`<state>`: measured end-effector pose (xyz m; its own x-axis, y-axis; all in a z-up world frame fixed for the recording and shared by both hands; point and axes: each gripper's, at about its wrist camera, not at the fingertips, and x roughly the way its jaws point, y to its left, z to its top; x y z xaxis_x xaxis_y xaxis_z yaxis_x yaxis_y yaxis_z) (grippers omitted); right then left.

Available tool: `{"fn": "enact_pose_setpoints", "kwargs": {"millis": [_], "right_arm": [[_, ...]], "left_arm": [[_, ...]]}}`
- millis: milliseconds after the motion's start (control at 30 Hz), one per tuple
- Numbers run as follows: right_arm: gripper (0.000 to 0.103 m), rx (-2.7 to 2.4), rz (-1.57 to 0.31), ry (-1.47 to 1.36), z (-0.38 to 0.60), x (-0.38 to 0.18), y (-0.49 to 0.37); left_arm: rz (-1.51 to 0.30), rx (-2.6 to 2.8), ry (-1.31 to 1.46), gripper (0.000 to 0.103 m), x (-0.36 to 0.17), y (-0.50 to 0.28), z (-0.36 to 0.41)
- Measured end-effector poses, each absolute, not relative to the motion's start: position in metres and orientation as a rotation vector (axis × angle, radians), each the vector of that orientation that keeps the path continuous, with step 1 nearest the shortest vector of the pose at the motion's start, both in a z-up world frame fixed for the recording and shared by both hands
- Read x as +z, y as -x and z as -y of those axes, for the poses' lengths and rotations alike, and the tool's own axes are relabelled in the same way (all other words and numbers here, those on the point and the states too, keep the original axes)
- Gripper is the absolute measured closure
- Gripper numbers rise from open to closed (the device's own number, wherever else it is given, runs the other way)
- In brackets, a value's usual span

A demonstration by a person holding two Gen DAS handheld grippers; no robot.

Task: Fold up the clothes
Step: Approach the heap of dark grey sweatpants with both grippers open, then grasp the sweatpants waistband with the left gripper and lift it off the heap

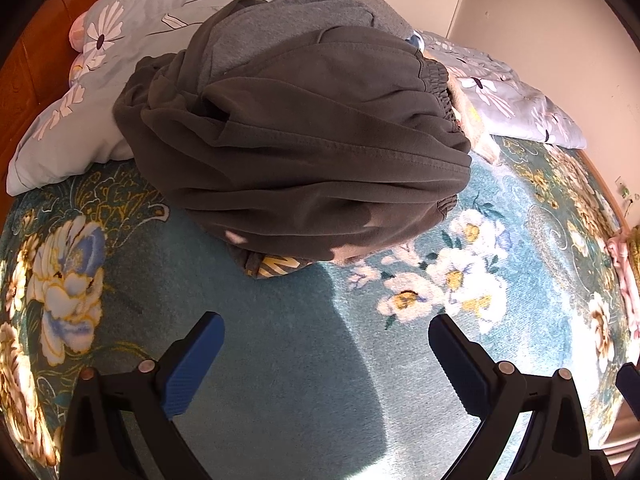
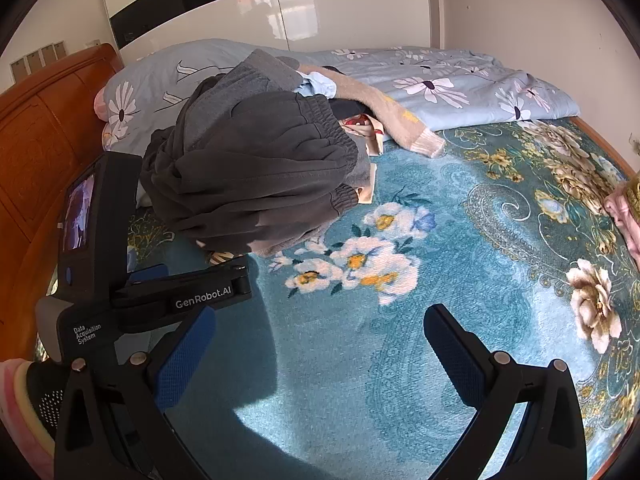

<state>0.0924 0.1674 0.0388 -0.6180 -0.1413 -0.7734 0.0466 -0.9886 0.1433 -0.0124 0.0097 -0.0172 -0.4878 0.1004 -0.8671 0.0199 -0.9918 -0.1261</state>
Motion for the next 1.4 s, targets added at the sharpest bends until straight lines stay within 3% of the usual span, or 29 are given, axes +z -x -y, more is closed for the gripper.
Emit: {"fn": "enact_pose_setpoints", "kwargs": {"millis": [367, 700, 833, 1133, 1200, 1267, 1300, 1333, 1367, 1400], "right_arm": [[0.000, -2.711, 0.221, -1.396, -0.181, 0.024, -0.094], [0.000, -2.760, 0.485, -1.633, -0.265, -0.025, -0.128], [0.000, -2.781, 0.621, -1.692, -0.293, -0.034, -0.139], [0.000, -2.797, 0.631, -1.711, -0.301, -0.035, -0.155], [0.000, -2.795, 0.638, -1.716, -0.302, -0.037, -0.159], [0.000, -2.799, 0.660, -1.716, -0.305, -0.037, -0.161], [0.000, -2.800, 0.673, -1.716, -0.307, -0.036, -0.163], [0.000, -2.802, 0.686, -1.716, -0.309, -0.036, -0.164], [0.000, -2.806, 0.693, -1.712, -0.311, -0.036, -0.165], [0.000, -2.811, 0.698, -1.707, -0.312, -0.034, -0.166]], "left_arm": [[0.099, 2.671, 1.556, 0.000, -0.017, 0.011, -0.009], [-0.070, 2.867, 1.149, 0.000, 0.055, 0.085, -0.013], [-0.362, 2.754, 1.131, 0.000, 0.051, 0.100, -0.059], [-0.956, 2.533, 1.106, 0.001, -0.009, 0.092, -0.160], [-0.970, 2.537, 1.144, 0.011, -0.011, 0.099, -0.156], [-0.979, 2.540, 1.182, 0.040, -0.012, 0.107, -0.152], [-0.984, 2.542, 1.202, 0.048, -0.012, 0.111, -0.150], [-0.921, 2.533, 1.233, 0.071, -0.009, 0.115, -0.144], [-0.849, 2.534, 1.262, 0.088, -0.006, 0.120, -0.139], [-0.807, 2.556, 1.259, 0.092, 0.001, 0.119, -0.133]]}}
